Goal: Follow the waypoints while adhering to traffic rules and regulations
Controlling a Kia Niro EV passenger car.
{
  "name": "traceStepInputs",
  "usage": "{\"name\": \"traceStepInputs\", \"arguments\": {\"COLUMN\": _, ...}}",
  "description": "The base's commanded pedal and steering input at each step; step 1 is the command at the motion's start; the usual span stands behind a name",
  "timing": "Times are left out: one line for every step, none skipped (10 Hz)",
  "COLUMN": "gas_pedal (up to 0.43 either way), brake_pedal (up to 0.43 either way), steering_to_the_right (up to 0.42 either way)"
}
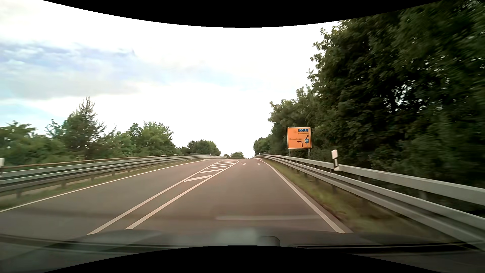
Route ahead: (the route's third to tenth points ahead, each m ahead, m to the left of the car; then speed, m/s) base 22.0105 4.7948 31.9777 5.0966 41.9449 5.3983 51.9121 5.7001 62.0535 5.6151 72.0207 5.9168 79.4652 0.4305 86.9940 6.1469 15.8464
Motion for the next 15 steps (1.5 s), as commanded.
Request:
{"name": "traceStepInputs", "arguments": {"gas_pedal": 0.248, "brake_pedal": 0.0, "steering_to_the_right": 0.005}}
{"name": "traceStepInputs", "arguments": {"gas_pedal": 0.24, "brake_pedal": 0.0, "steering_to_the_right": 0.002}}
{"name": "traceStepInputs", "arguments": {"gas_pedal": 0.24, "brake_pedal": 0.0, "steering_to_the_right": 0.001}}
{"name": "traceStepInputs", "arguments": {"gas_pedal": 0.24, "brake_pedal": 0.0, "steering_to_the_right": 0.001}}
{"name": "traceStepInputs", "arguments": {"gas_pedal": 0.24, "brake_pedal": 0.0, "steering_to_the_right": 0.0}}
{"name": "traceStepInputs", "arguments": {"gas_pedal": 0.24, "brake_pedal": 0.0, "steering_to_the_right": -0.001}}
{"name": "traceStepInputs", "arguments": {"gas_pedal": 0.24, "brake_pedal": 0.0, "steering_to_the_right": -0.001}}
{"name": "traceStepInputs", "arguments": {"gas_pedal": 0.24, "brake_pedal": 0.0, "steering_to_the_right": -0.001}}
{"name": "traceStepInputs", "arguments": {"gas_pedal": 0.24, "brake_pedal": 0.0, "steering_to_the_right": -0.001}}
{"name": "traceStepInputs", "arguments": {"gas_pedal": 0.24, "brake_pedal": 0.0, "steering_to_the_right": -0.002}}
{"name": "traceStepInputs", "arguments": {"gas_pedal": 0.24, "brake_pedal": 0.0, "steering_to_the_right": -0.003}}
{"name": "traceStepInputs", "arguments": {"gas_pedal": 0.24, "brake_pedal": 0.0, "steering_to_the_right": -0.004}}
{"name": "traceStepInputs", "arguments": {"gas_pedal": 0.24, "brake_pedal": 0.0, "steering_to_the_right": -0.004}}
{"name": "traceStepInputs", "arguments": {"gas_pedal": 0.24, "brake_pedal": 0.0, "steering_to_the_right": -0.008}}
{"name": "traceStepInputs", "arguments": {"gas_pedal": 0.24, "brake_pedal": 0.0, "steering_to_the_right": -0.009}}
